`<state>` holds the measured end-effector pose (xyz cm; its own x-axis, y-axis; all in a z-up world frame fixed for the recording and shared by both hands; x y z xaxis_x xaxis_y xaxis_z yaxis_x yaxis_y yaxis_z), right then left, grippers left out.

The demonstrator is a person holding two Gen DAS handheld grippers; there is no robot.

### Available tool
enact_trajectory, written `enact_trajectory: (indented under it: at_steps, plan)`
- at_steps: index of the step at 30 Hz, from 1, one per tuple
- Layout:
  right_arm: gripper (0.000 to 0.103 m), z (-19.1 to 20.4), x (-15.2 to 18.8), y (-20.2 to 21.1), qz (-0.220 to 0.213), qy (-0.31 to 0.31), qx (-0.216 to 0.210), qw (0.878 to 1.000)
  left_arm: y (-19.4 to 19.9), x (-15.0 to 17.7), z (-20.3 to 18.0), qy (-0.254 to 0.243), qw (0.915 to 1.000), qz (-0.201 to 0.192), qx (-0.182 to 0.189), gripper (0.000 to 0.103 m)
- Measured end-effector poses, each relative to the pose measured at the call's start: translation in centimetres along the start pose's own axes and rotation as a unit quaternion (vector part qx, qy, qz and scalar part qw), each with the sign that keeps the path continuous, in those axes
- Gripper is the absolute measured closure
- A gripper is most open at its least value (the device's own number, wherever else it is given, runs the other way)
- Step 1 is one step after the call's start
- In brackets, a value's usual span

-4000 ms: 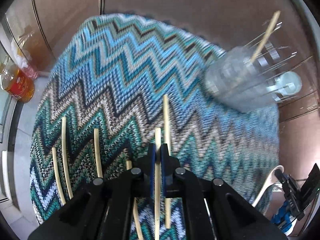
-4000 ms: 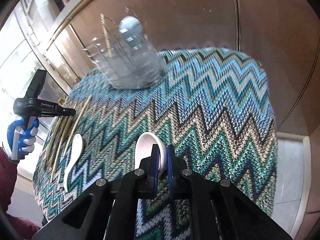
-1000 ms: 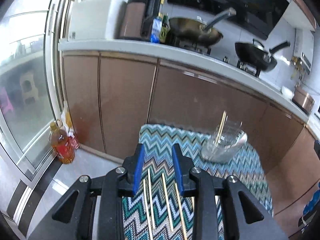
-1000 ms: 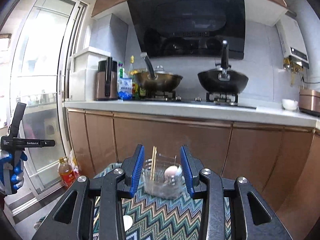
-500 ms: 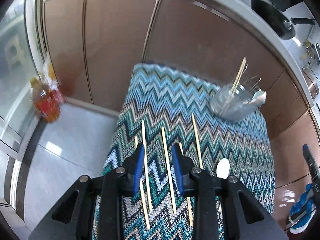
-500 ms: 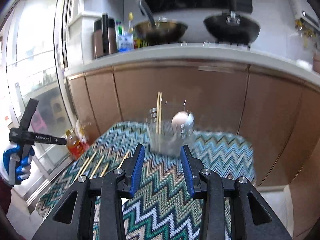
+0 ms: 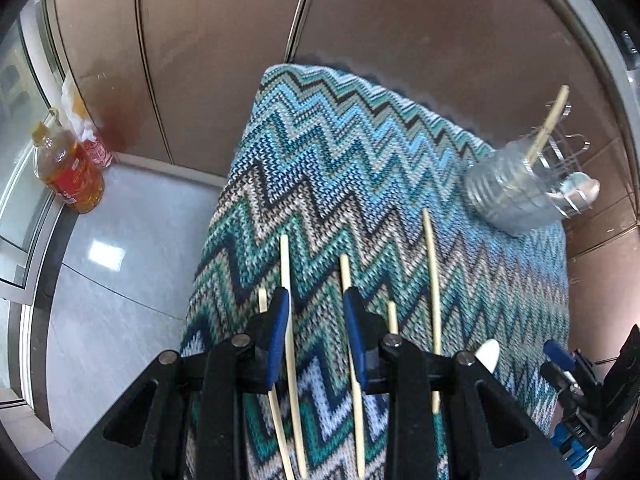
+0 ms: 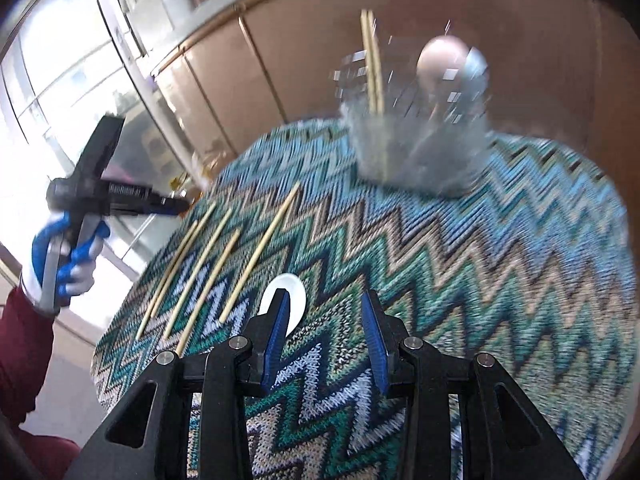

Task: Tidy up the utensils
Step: 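Lower the left tool onto a chopstick while the right tool reaches a white spoon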

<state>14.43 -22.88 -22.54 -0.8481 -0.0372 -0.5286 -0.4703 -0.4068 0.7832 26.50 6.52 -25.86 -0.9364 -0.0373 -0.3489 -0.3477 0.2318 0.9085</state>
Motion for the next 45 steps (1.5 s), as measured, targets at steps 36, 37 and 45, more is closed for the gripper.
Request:
enact_trajectory:
  at_steps: [36, 37, 45]
  plan:
    - [0.081, -0.2, -3.6, -10.7, 0.153, 0.075, -0.139, 0.976, -5.9, -2.8, 0.9, 0.010, 0.9956, 0.075, -0.055, 0.089]
    - [0.081, 0.0, -3.6, -10.8, 0.155, 0.079, -0.141, 0.975, -6.0, -2.8, 0.8, 0.008, 0.9955, 0.076, -0.056, 0.089]
    - [0.095, 1.0, -3.0, -11.2, 0.160, 0.102, -0.154, 0.970, -6.4, -3.3, 0.3, 0.001, 0.9950, 0.074, -0.068, 0.090]
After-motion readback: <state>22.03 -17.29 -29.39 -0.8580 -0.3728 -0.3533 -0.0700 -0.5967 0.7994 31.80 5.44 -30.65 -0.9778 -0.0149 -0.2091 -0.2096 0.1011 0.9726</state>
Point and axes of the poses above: each gripper's, at about its wrist camera, not at the fingertips, and y roughly against the way its jaws point, z to its left, x to its underside, the point moved 1 cm from there along -y, roughly the way its jaws point, and after that the axes turned 4 degrees about -y, right-handed, at the moved point
